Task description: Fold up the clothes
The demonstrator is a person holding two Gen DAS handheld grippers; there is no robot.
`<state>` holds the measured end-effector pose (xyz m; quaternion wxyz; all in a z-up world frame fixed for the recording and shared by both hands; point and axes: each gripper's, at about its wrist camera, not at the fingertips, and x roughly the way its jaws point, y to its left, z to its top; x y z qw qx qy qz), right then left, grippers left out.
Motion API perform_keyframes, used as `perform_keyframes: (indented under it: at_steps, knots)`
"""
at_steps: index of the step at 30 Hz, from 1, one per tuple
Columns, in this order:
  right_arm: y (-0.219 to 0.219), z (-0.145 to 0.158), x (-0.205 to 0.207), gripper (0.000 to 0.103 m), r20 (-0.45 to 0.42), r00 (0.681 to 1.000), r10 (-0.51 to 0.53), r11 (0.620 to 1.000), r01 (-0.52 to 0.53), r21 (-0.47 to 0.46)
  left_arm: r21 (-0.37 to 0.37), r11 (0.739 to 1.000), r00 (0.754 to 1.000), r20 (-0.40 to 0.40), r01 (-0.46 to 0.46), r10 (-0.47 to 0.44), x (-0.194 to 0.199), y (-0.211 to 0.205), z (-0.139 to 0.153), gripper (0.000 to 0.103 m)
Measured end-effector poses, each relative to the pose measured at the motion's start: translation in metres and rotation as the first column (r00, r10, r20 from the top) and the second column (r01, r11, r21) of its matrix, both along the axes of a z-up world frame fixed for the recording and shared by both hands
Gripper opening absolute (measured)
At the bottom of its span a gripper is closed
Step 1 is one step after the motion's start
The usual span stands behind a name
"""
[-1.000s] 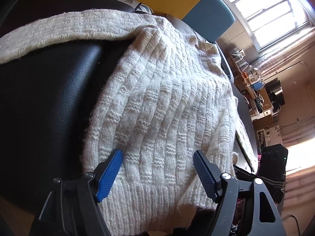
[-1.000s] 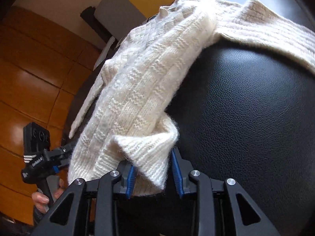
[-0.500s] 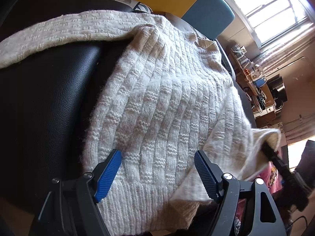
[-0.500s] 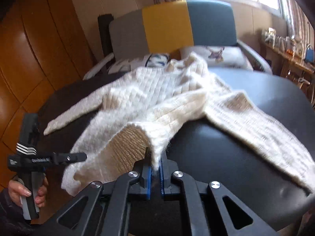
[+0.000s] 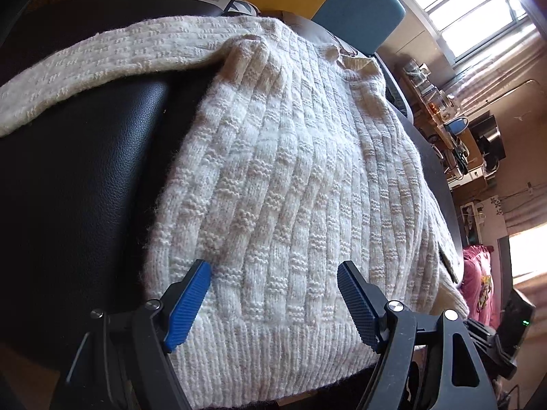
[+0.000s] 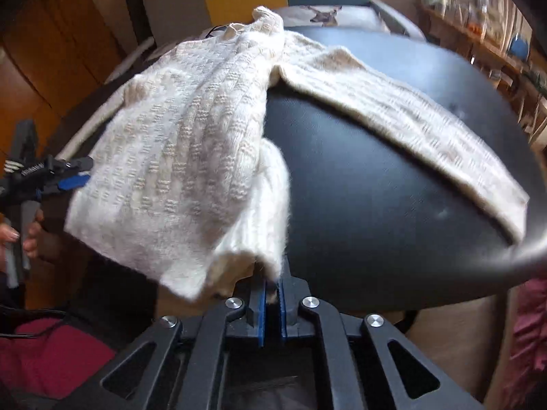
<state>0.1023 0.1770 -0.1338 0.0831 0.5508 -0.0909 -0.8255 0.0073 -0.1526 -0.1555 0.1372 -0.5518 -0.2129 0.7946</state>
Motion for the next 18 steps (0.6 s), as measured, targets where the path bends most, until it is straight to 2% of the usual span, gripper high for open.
perform_keyframes:
  at_steps: [2, 4, 7, 8, 10, 12, 18]
  knots:
    - [0.015, 0.007, 0.004, 0.011, 0.006, 1.0, 0.003, 0.994, -0.003, -0.111, 0.002, 0.999, 0.999, -0.024, -0.041, 0.041, -0.003, -0.013, 0.01, 0.077]
    - [0.032, 0.027, 0.004, 0.018, -0.047, 0.999, -0.006, 0.991, 0.0, -0.137, -0.028, 0.996, 0.995, -0.067, -0.082, 0.08, -0.008, -0.027, 0.02, 0.077]
    - [0.059, 0.052, -0.011, 0.019, -0.14, 0.982, -0.125, 0.984, 0.106, -0.141, -0.11, 0.986, 0.989, -0.098, -0.125, 0.115, -0.021, -0.044, 0.028, 0.077]
    - [0.059, 0.054, -0.022, 0.02, -0.156, 0.977, -0.149, 0.984, 0.132, -0.116, -0.136, 0.981, 0.987, -0.098, -0.137, 0.124, -0.026, -0.049, 0.028, 0.077]
    - [0.059, 0.057, -0.044, 0.02, -0.188, 0.963, -0.194, 0.981, 0.185, -0.065, -0.139, 0.979, 0.986, -0.087, -0.152, 0.141, -0.037, -0.058, 0.028, 0.077]
    - [0.054, 0.049, -0.076, 0.02, -0.177, 0.964, -0.198, 0.98, 0.193, -0.046, -0.141, 0.977, 0.984, -0.102, -0.159, 0.146, -0.048, -0.06, 0.033, 0.077]
    - [0.043, 0.024, -0.16, 0.02, -0.129, 0.968, -0.215, 0.976, 0.215, -0.016, -0.186, 0.975, 0.97, -0.231, -0.121, 0.076, -0.098, -0.041, 0.066, 0.077]
